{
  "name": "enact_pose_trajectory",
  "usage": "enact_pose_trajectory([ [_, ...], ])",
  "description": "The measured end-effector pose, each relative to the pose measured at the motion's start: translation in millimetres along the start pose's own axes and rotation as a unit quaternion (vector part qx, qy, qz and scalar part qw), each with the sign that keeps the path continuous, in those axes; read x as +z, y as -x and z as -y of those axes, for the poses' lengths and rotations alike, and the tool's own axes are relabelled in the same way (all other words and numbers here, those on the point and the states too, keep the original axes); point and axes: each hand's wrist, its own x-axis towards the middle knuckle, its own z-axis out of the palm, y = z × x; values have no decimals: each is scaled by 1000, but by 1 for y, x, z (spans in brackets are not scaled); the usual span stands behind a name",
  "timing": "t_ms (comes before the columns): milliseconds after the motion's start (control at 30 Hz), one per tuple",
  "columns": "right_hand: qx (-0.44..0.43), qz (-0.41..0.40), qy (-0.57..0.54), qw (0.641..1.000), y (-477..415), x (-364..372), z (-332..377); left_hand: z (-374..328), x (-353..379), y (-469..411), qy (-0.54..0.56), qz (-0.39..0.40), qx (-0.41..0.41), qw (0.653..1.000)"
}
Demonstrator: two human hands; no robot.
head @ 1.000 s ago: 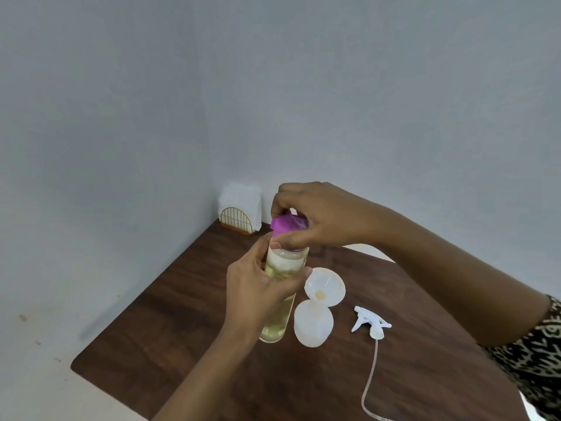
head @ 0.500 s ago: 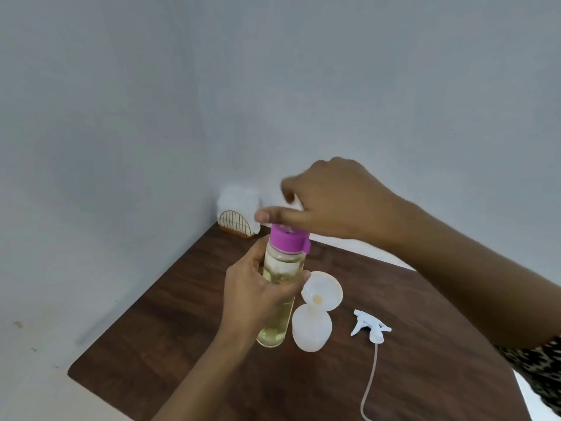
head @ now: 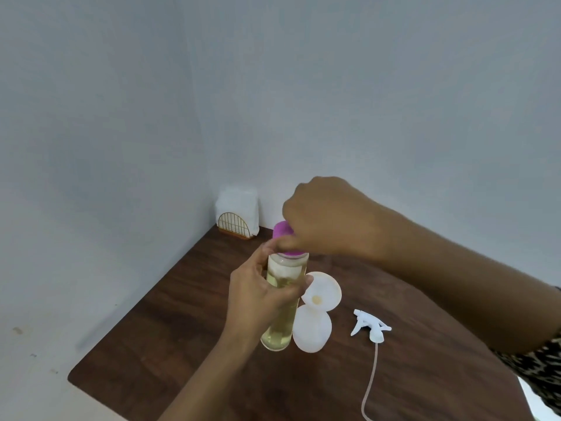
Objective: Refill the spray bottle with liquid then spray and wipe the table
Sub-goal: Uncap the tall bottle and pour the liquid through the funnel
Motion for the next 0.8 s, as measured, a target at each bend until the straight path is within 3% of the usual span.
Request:
enact_pose_trajectory([
  [100,-120,149,-152,970,5,-6,-24,3,2,2,-5,7,1,1000],
  [167,-123,191,-239,944,10,-13,-37,4,4,3,-9,11,8,1000],
  [300,43,42,-135,989,13,-9,-23,2,6,3,-9,13,-2,1000],
  [367,58,-13,-76,995,12,-2,-5,1,6,2,-3,13,-5,1000],
  [467,-11,-16,-45,999,10,11,-6,4,6,2,3,21,0,1000],
  [567,-119,134,-185,966,13,7,-31,10,8,3,-5,20,5,1000],
  [633,-128,189,-253,940,16,5,-44,11,9,3,1,26,0,1000],
  [700,-60,137,-227,962,20,2,-40,11,10,3,1,28,0,1000],
  [800,48,6,-89,995,17,2,-21,8,12,4,-2,22,1,1000],
])
